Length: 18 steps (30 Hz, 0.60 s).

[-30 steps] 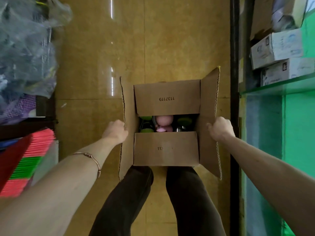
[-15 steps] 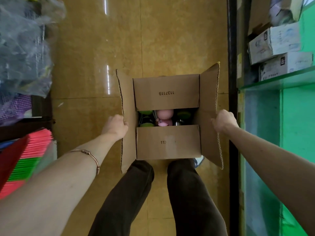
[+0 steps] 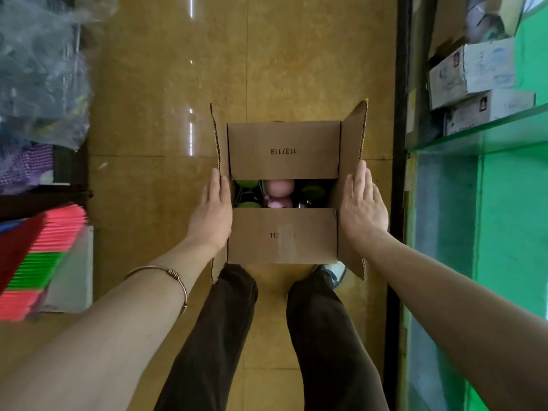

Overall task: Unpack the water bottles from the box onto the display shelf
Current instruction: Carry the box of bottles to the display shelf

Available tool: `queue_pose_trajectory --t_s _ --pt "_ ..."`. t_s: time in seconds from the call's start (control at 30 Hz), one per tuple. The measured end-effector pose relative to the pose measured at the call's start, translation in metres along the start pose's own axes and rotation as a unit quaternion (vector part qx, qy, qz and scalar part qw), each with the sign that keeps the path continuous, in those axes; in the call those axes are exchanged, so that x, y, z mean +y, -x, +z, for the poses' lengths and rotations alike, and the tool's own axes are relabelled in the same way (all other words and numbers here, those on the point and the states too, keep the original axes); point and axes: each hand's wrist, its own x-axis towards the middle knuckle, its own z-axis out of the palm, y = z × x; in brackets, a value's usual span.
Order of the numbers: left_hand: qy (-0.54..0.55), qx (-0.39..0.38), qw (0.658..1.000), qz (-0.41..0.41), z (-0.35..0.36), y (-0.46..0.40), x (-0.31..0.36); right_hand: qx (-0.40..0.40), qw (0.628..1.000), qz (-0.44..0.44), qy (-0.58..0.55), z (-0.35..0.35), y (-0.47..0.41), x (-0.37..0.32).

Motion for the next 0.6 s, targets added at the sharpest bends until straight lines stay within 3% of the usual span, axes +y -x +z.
queue_pose_trajectory --t_s 0.13,0.23,0.33,0.43,0.5,0.6 --pt "-0.161 -0.007 0.986 0.043 0.006 0.011 0.015 -0.015 0.994 -0.069 0.085 -0.001 0.014 0.003" --pt "-0.28 -0.084 0.947 0.131 0.013 0.016 0.023 -0.066 0.974 -0.138 0.165 -0.002 0.024 -0.001" --pt "-0.36 -0.152 0.911 0.134 0.024 0.01 0.035 -0.122 0.964 -0.138 0.193 0.005 0.023 -0.013" --pt "-0.366 -0.196 0.907 0.072 0.04 -0.002 0.038 -0.155 0.964 -0.078 0.201 0.016 0.015 -0.031" --pt "-0.309 -0.218 0.925 0.023 0.052 -0.01 0.034 -0.166 0.97 -0.04 0.175 0.025 0.005 -0.042" --pt "-0.222 -0.21 0.952 0.015 0.065 -0.023 0.024 -0.156 0.98 -0.019 0.117 0.04 -0.017 -0.056"
